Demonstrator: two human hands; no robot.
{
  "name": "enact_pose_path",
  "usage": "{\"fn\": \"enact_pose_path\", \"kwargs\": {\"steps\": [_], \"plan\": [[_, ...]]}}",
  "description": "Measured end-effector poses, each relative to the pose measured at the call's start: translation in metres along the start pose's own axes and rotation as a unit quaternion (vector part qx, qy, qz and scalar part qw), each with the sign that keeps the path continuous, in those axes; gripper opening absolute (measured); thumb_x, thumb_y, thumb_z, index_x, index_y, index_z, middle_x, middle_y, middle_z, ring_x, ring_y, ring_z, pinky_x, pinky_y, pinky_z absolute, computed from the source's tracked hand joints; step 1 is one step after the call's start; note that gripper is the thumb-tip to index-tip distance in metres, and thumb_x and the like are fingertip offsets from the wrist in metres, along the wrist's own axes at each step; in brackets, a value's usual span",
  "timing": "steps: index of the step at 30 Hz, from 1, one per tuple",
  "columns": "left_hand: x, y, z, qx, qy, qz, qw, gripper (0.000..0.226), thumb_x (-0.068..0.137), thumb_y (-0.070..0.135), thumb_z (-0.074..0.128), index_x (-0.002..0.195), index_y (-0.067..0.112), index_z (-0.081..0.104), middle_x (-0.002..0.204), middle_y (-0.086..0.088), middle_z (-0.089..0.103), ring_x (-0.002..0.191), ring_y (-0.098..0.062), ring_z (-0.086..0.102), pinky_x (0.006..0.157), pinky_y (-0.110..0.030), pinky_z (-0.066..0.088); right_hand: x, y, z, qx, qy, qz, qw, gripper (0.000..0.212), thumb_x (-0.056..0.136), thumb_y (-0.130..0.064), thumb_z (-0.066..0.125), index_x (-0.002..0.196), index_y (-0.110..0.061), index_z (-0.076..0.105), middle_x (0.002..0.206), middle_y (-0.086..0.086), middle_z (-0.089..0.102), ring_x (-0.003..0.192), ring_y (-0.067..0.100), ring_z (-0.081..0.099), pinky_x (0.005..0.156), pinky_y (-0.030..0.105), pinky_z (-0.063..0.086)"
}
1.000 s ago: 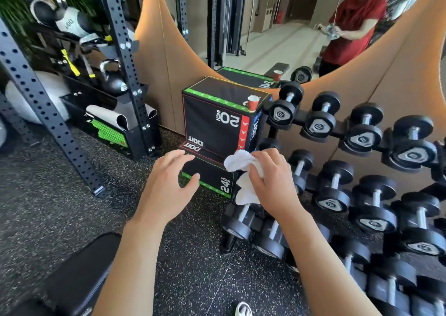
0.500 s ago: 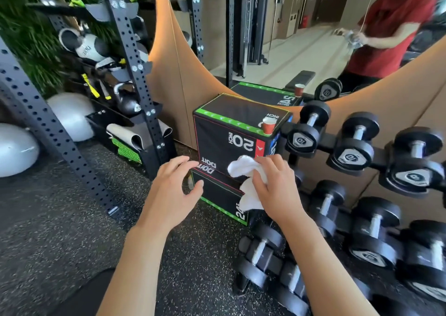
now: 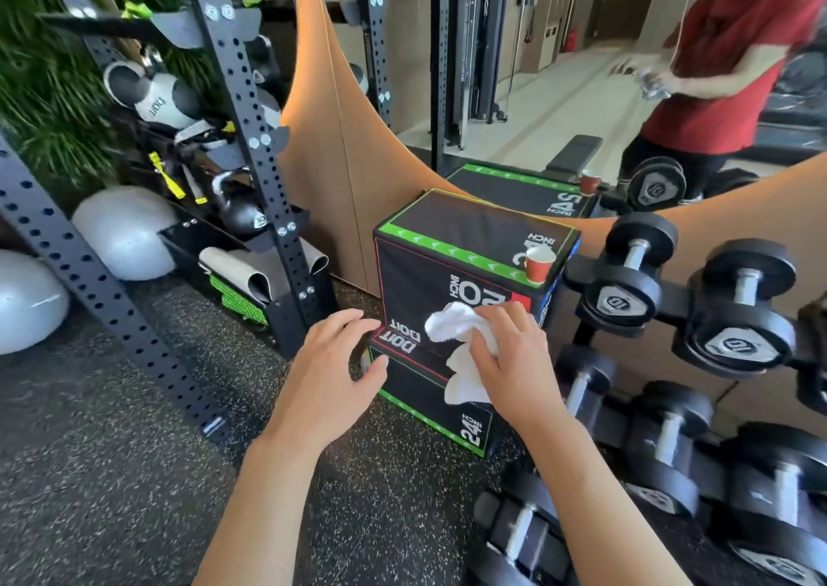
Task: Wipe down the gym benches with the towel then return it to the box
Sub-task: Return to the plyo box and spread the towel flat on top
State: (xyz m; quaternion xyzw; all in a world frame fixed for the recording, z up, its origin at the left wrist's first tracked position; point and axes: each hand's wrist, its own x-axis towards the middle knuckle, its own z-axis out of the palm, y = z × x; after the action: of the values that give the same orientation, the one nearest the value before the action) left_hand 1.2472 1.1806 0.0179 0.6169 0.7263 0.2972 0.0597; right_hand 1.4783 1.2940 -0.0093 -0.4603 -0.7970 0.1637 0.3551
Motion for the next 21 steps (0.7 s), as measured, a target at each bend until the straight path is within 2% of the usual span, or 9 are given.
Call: {"fn": "enact_pose_path", "kwargs": {"steps": [4,10,16,21], "plan": [[0.051,-0.048,-0.022,-0.011,-0.004,0.024,1.0,0.045,0.099,0.041,0.061,0.143,0.033,0.056,0.149,0.022,0.041,0.141,0.001,0.03,0.113,-0.025,0.032,0.041,-0.027,0.038,-0.005,0.004,0.009,1.0,0.043,0.096,-0.045,0.038,0.126,-0.025,0.06,0.119,-0.005,0.053,0.107,0.024,0.053,0.093,0.044,0.043],[0.119,-0.11,-0.047,-0.016,-0.011,0.067,0.998,0.046,0.098,0.045,0.059,0.142,0.035,0.055,0.15,0.023,0.042,0.144,0.001,0.029,0.115,-0.024,0.026,0.091,-0.061,0.095,0.007,0.024,0.024,0.999,0.04,0.099,-0.045,0.04,0.128,-0.025,0.06,0.12,-0.009,0.052,0.11,0.022,0.053,0.098,0.051,0.046],[0.161,-0.155,-0.048,-0.037,-0.027,0.079,0.996,0.045,0.096,0.046,0.059,0.14,0.035,0.056,0.147,0.024,0.042,0.138,0.009,0.027,0.112,-0.022,0.026,0.124,-0.073,0.133,0.008,0.024,0.038,0.999,0.036,0.097,-0.038,0.045,0.125,-0.022,0.061,0.118,-0.004,0.055,0.104,0.026,0.058,0.092,0.05,0.049],[0.201,-0.175,-0.038,-0.046,-0.033,0.076,0.995,0.046,0.097,0.045,0.059,0.142,0.034,0.056,0.149,0.023,0.042,0.143,0.003,0.029,0.112,-0.022,0.026,0.161,-0.063,0.149,-0.002,0.035,0.055,0.998,0.035,0.097,-0.036,0.047,0.125,-0.022,0.063,0.117,-0.005,0.054,0.106,0.026,0.054,0.098,0.046,0.045]]}}
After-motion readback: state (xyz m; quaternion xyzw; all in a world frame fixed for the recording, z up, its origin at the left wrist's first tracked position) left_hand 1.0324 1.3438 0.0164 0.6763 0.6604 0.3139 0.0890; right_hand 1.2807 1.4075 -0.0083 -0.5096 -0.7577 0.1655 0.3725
